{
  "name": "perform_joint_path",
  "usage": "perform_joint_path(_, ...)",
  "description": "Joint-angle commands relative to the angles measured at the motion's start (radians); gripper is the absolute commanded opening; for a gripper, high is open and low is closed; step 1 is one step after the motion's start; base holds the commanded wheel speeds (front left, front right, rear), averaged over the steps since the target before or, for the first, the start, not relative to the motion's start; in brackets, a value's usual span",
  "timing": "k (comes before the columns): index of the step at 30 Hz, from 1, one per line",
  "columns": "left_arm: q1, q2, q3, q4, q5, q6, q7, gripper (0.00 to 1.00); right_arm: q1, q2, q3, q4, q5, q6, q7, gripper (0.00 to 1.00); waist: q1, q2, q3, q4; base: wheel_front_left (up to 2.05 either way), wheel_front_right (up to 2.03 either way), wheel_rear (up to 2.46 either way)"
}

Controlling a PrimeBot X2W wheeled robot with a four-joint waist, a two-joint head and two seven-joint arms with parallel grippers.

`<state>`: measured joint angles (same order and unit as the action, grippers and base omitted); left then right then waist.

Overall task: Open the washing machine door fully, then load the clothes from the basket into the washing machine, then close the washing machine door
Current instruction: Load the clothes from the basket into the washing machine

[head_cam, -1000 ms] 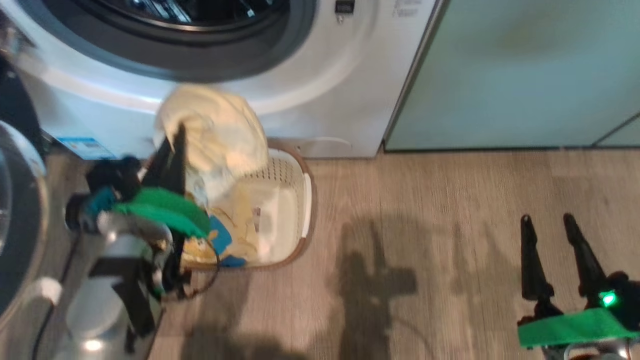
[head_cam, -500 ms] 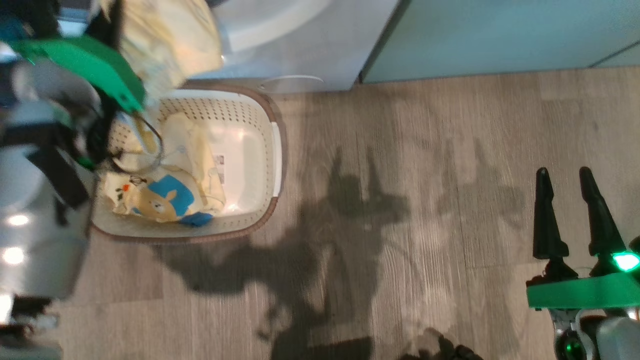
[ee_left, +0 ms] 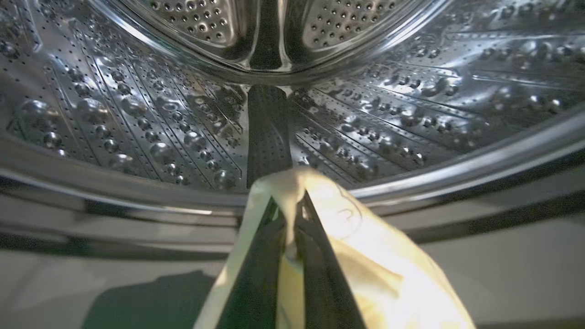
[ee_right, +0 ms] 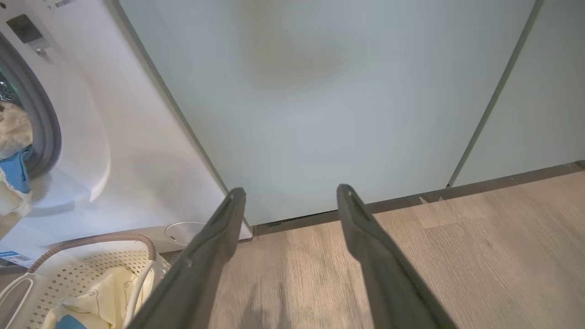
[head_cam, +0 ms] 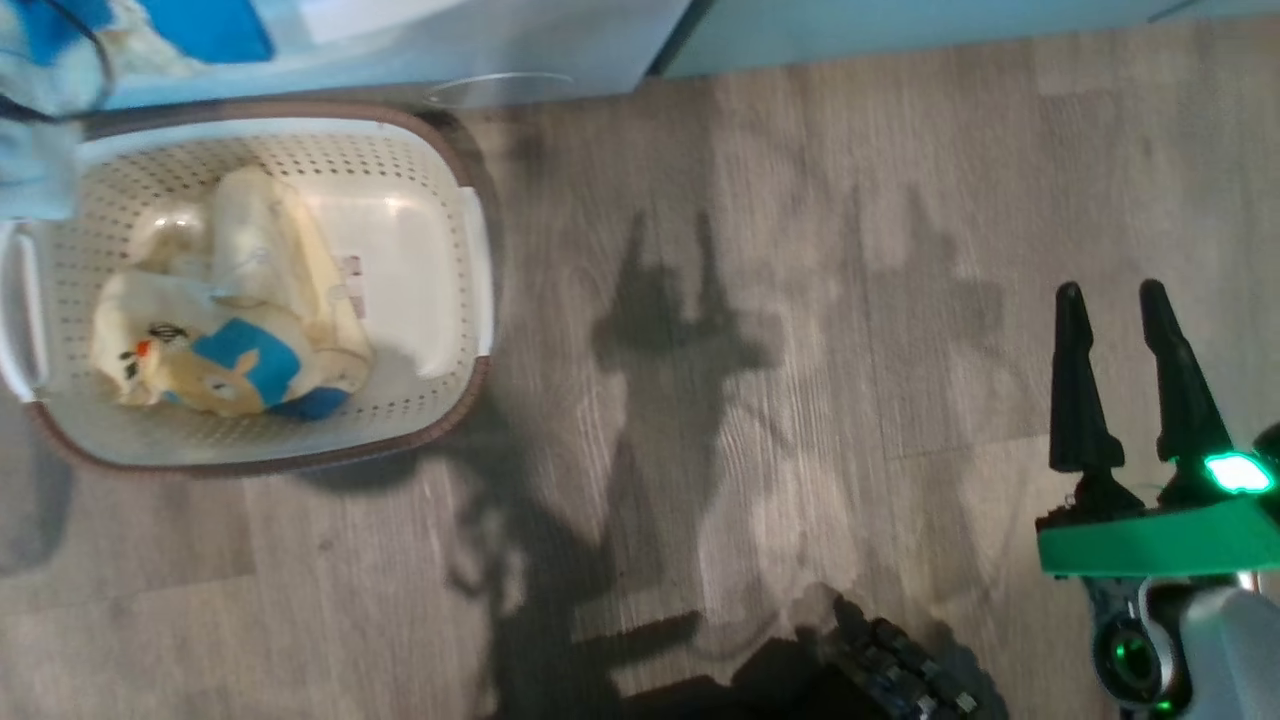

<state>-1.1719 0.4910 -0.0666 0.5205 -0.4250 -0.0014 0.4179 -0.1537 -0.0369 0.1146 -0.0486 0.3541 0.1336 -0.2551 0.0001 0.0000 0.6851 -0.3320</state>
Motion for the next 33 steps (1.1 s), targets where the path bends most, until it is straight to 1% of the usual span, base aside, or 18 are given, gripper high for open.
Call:
perform_joint_path(1, -0.060, 0.072, 0.027, -0.032, 0.016, 0.007, -0.012, 0.00, -0.005, -0.013, 0.025, -0.030, 0.010, -0.003, -0.007, 1.00, -0.0001, 0.0000, 0.024, -0.030, 0.00, 0.00, 0.00)
perform_joint_path(4, -0.102, 0.095, 0.031, -0.021, 0.039, 0.018, -0.063, 0.00, -0.010, -0.013, 0.036, -0.026, 0.022, -0.003, -0.007, 1.00, -0.0001, 0.0000, 0.036, -0.053, 0.00, 0.00, 0.00)
perform_joint_path(6, -0.129, 0.110, 0.033, -0.014, 0.057, 0.018, -0.124, 0.00, -0.012, -0.013, 0.043, -0.024, 0.029, -0.003, -0.007, 1.00, -0.0001, 0.0000, 0.042, -0.069, 0.00, 0.00, 0.00)
perform_joint_path(7, -0.129, 0.110, 0.033, -0.014, 0.057, 0.018, -0.124, 0.00, -0.012, -0.013, 0.043, -0.024, 0.029, -0.003, -0.007, 1.00, -0.0001, 0.0000, 0.042, -0.069, 0.00, 0.00, 0.00)
perform_joint_path(10, -0.166, 0.126, 0.037, 0.005, 0.081, 0.025, -0.227, 0.00, -0.013, -0.013, 0.050, -0.023, 0.037, -0.003, -0.007, 1.00, -0.0001, 0.0000, 0.046, -0.088, 0.00, 0.00, 0.00)
perform_joint_path(17, -0.257, 0.154, 0.024, 0.056, 0.127, 0.016, -0.411, 0.00, -0.013, -0.013, 0.053, -0.022, 0.050, -0.003, -0.007, 1.00, -0.0001, 0.0000, 0.054, -0.116, 0.00, 0.00, 0.00)
perform_joint_path(20, -0.295, 0.160, 0.006, 0.072, 0.147, 0.006, -0.472, 0.00, -0.012, -0.013, 0.054, -0.023, 0.051, -0.003, -0.007, 1.00, -0.0001, 0.0000, 0.058, -0.119, 0.00, 0.00, 0.00)
perform_joint_path(23, -0.309, 0.152, -0.014, 0.125, 0.147, -0.006, -0.445, 0.00, -0.010, -0.013, 0.056, -0.021, 0.053, -0.003, -0.007, 1.00, -0.0001, 0.0000, 0.061, -0.115, 0.00, 0.00, 0.00)
perform_joint_path(29, -0.303, 0.140, -0.018, 0.233, 0.126, 0.006, -0.353, 0.00, -0.026, -0.013, 0.071, -0.020, 0.059, -0.003, -0.007, 1.00, -0.0001, 0.0000, 0.075, -0.115, 0.00, 0.00, 0.00)
perform_joint_path(30, -0.303, 0.139, -0.018, 0.241, 0.124, 0.008, -0.348, 0.25, -0.028, -0.013, 0.072, -0.021, 0.061, -0.003, -0.007, 1.00, -0.0001, 0.0000, 0.077, -0.115, 0.00, 0.00, 0.00)
perform_joint_path(31, -0.303, 0.138, -0.020, 0.249, 0.123, 0.010, -0.343, 0.54, -0.030, -0.013, 0.072, -0.021, 0.061, -0.003, -0.007, 1.00, -0.0001, 0.0000, 0.079, -0.115, 0.00, 0.00, 0.00)
perform_joint_path(32, -0.303, 0.136, -0.022, 0.255, 0.122, 0.010, -0.341, 1.00, -0.031, -0.013, 0.071, -0.021, 0.062, -0.003, -0.007, 1.00, -0.0001, 0.0000, 0.081, -0.115, 0.00, 0.00, 0.00)
perform_joint_path(33, -0.304, 0.134, -0.024, 0.259, 0.121, 0.011, -0.342, 1.00, -0.033, -0.013, 0.070, -0.020, 0.062, -0.003, -0.007, 1.00, -0.0001, 0.0000, 0.083, -0.114, 0.00, 0.00, 0.00)
